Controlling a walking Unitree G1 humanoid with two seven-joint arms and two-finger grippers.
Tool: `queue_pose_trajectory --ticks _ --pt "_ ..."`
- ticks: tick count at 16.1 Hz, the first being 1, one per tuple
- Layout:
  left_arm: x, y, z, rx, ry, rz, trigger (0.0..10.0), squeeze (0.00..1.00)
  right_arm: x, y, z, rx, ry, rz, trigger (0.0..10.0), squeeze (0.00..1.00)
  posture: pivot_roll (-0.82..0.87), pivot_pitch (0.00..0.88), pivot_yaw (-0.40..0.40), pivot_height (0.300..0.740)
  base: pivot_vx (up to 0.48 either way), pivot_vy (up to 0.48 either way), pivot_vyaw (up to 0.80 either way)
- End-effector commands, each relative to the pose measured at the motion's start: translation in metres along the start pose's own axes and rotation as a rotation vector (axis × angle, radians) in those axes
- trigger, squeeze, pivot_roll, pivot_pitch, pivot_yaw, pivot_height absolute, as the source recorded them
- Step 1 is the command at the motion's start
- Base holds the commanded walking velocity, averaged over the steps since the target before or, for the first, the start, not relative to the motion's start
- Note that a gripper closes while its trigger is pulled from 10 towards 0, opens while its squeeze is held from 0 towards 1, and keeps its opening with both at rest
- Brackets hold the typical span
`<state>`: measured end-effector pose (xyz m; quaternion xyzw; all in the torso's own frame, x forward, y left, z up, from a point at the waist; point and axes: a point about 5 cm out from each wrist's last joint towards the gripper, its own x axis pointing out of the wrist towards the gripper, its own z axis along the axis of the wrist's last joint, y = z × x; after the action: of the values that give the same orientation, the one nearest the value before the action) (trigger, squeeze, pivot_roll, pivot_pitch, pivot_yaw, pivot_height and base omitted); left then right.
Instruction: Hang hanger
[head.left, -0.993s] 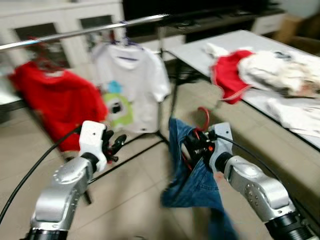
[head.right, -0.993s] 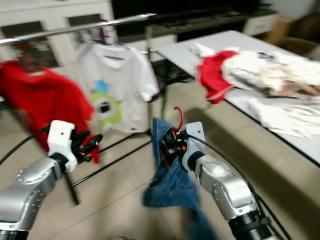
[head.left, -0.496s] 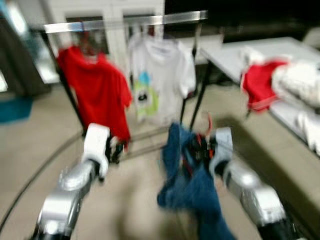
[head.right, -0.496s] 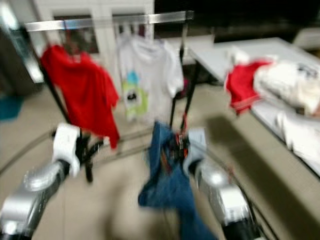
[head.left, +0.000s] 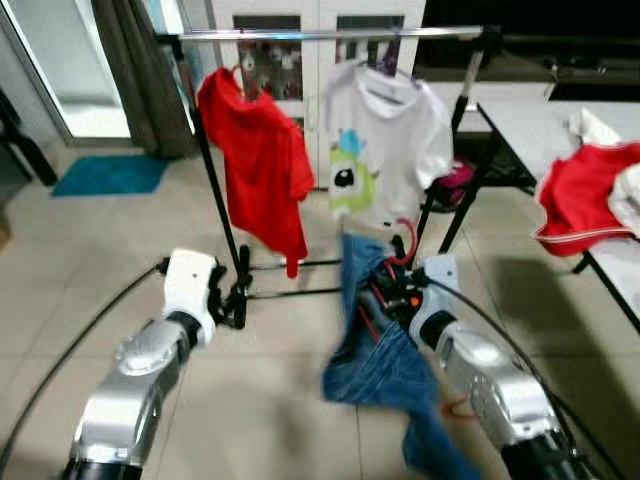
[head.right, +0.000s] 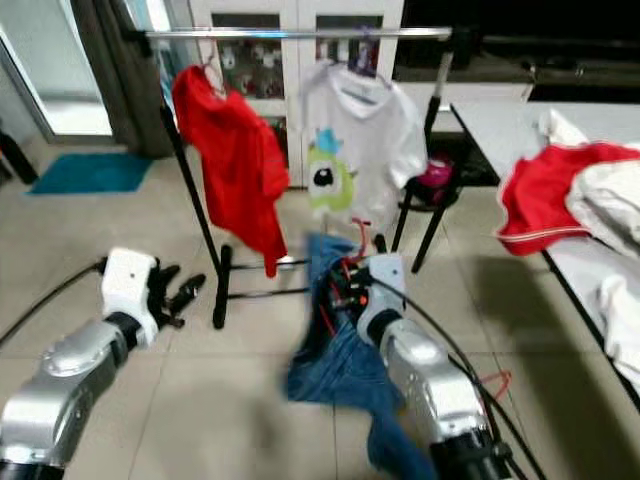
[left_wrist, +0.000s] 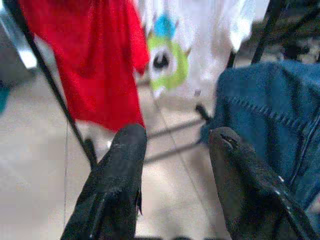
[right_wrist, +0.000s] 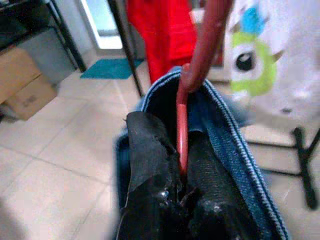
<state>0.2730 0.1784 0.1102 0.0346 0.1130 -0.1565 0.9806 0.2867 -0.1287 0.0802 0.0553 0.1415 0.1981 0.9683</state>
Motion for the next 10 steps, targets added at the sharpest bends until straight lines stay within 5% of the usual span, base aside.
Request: queue_pose_trajectory --ticks 1,5,10 --pt "0.001 -0.005 0.004 0.028 -0.026 -0.021 10.0 0.00 -0.004 -0.005 0.007 -0.017 -0.051 -0.055 10.0 0.00 -0.13 0.000 0.042 0.740 0.000 0.000 0.00" --pt "0.001 -0.003 0.003 -0.014 -0.029 -0.007 10.0 0.00 -0.006 -0.009 0.008 -0.098 -0.080 -0.167 10.0 0.00 -0.12 0.000 0.038 0.740 0.000 0.000 0.00" --pt "0.001 -0.001 0.005 -0.018 -0.025 -0.013 10.0 0.00 -0.001 -0.017 0.014 0.058 -0.101 -0.165 10.0 0.00 -0.11 0.000 0.025 0.740 0.000 0.000 0.00"
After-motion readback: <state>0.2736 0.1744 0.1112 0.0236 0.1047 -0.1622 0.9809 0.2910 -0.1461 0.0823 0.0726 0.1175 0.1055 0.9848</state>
